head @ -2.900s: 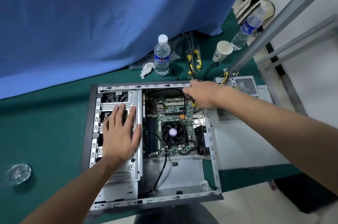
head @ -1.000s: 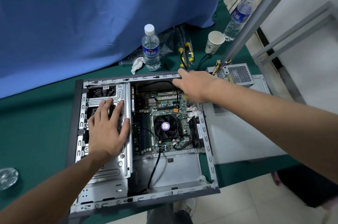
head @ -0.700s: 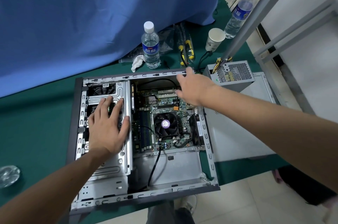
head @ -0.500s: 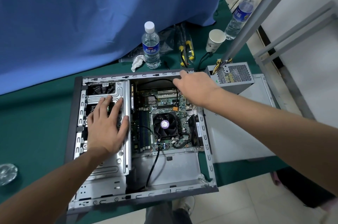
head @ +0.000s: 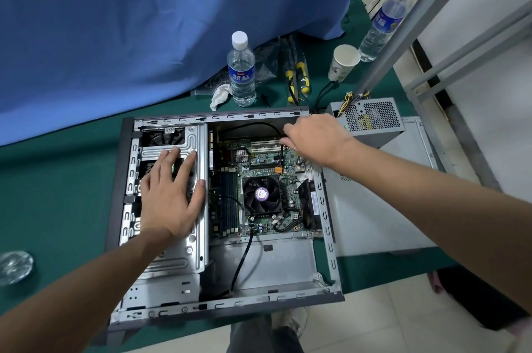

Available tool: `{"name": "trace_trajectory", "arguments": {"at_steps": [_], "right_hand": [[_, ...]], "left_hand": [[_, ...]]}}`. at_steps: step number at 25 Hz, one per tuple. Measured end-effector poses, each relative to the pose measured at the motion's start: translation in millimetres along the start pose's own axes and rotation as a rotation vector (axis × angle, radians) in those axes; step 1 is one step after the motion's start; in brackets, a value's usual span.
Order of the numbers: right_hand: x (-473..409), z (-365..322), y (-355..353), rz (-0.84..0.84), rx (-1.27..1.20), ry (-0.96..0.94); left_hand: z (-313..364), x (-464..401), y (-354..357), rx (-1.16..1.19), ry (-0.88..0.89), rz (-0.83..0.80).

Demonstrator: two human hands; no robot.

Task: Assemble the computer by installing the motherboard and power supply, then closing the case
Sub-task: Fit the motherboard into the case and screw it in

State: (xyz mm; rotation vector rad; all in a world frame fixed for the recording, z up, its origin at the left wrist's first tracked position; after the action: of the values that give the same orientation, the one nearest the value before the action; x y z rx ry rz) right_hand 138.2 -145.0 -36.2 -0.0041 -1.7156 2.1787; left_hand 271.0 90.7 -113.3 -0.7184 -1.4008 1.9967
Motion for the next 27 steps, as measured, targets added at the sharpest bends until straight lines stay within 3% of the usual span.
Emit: {"name": "trace_trajectory", "arguments": {"at_steps": [5,10,13,15,18,20,23,25,27], "right_hand": [[-5.3,2.9,7.3,-0.163,-0.353,0.039],[-2.1,5.2,5.2,-0.041,-0.09,0.121],[-5.1,3.4,9.1,-0.174,-0.331,0.149],[-7.3,3.9,4.6,-0.213,-0.355,0.077],[-5.8,3.0,-5.5,-0.013,-0.106,0.075],[-2.6,0.2,-3.1,0.004,-0.018,0.125],[-6.5,2.4,4.8,-0.137,-0.227,0.207],[-8.6,0.2,7.3,-0.253,-0.384,0.153],[-10.0,-0.6,-0.3,-0.208,-0.376,0.091]], "left_hand": [[-1.0,-0.1,-0.7,0.001,0.004,0.006],[0.4,-1.1,0.2,-0.002,0.004,0.003],[-0.2,-1.1,-0.1,-0.001,0.003,0.001],[-1.3,-0.1,-0.3,-0.002,0.002,0.002],[-0.7,-0.1,-0.3,-0.001,0.007,0.003],[-0.5,-1.3,-0.1,-0.001,0.006,0.003],[-1.5,-0.4,0.4,-0.002,0.002,0.001],[-1.4,-0.1,0.4,-0.003,0.003,0.006],[-0.9,-1.0,0.4,-0.002,0.004,0.006]]}}
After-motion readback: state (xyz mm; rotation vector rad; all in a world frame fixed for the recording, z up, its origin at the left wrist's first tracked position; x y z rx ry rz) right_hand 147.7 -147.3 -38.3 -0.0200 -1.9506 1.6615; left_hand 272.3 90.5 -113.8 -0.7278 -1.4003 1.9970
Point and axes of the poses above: each hand's wrist, its own x-axis away from the middle knuckle, its own y-axis out of the palm, z = x × y, the point moved 7 cm from there along -x, towards the middle knuckle, and after that the axes turned 8 degrees about z, right-handed, at the moved point
